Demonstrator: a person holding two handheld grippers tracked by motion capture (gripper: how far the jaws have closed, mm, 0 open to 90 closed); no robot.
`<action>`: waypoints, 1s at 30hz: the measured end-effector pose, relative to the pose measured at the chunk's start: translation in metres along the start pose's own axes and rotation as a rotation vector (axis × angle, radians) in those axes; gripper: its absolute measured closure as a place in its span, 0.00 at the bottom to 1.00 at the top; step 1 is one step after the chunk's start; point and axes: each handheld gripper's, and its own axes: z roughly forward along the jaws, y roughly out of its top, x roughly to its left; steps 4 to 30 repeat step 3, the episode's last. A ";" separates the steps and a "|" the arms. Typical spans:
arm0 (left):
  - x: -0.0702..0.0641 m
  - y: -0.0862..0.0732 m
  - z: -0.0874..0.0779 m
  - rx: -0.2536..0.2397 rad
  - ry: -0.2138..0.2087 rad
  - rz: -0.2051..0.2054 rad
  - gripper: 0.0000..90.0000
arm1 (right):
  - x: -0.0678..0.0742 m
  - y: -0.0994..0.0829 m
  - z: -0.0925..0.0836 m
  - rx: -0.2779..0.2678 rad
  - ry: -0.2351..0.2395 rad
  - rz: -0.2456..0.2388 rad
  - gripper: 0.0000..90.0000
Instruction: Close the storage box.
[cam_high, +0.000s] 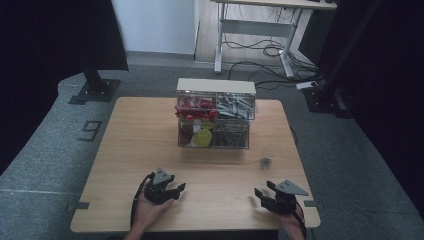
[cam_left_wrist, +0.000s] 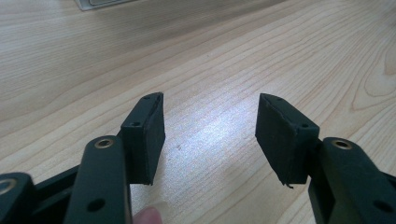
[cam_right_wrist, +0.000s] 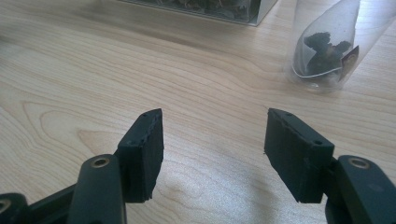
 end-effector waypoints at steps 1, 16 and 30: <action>0.000 0.000 0.000 0.001 0.002 0.001 0.47 | 0.000 0.000 0.000 0.000 -0.001 -0.001 0.42; 0.000 0.000 0.000 0.001 0.002 -0.001 0.47 | 0.000 0.000 0.000 -0.001 -0.002 0.000 0.42; 0.000 0.000 0.000 0.001 0.002 -0.001 0.47 | 0.000 0.000 0.000 -0.001 -0.002 0.000 0.42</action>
